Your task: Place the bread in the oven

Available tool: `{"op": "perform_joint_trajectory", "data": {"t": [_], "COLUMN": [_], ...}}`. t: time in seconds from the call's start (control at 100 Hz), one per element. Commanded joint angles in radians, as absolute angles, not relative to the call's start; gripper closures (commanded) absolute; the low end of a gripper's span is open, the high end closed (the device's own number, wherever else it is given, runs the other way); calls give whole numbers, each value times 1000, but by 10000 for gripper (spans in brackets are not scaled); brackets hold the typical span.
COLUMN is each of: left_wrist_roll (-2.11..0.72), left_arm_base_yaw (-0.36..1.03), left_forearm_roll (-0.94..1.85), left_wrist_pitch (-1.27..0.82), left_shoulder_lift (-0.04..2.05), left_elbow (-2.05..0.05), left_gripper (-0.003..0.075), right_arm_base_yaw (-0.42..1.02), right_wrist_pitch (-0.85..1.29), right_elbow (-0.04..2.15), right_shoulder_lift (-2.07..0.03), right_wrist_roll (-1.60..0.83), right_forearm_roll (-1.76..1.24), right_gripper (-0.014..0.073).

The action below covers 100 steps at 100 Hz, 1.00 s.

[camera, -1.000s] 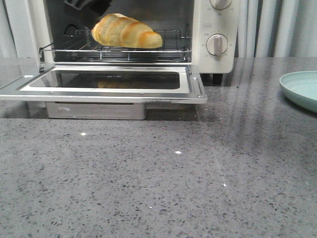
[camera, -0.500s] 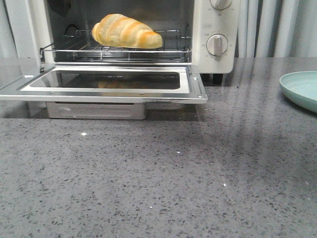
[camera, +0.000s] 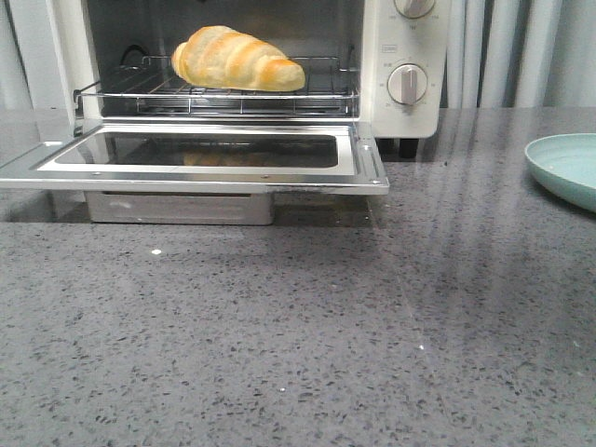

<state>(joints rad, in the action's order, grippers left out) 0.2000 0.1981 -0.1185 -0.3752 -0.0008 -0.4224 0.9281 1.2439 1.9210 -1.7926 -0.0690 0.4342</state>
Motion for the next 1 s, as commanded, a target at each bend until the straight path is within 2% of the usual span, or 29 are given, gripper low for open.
{"op": "perform_joint_trajectory", "data": {"t": [0.0,0.16,0.99], "left_wrist_roll": [202,202,202], "left_arm_base_yaw": [196,196,196], "left_forearm_roll": [-116,-134,-134], "left_wrist_pitch": [-249,-250,-253], "left_shoulder_lift": [12,12,12], "left_elbow": [-378,-281,-248], "left_gripper": [742,742,742], "right_arm_base_yaw": [932,932,813], "right_wrist_pitch": [1315,1315,1315], "right_elbow": [1950,1950,1933], "right_shoulder_lift": [-1719,-1691,-1624], "right_wrist_roll": [-56,-56,-21], "right_forearm_roll": [453,451,439], "right_gripper": [491,670,669]}}
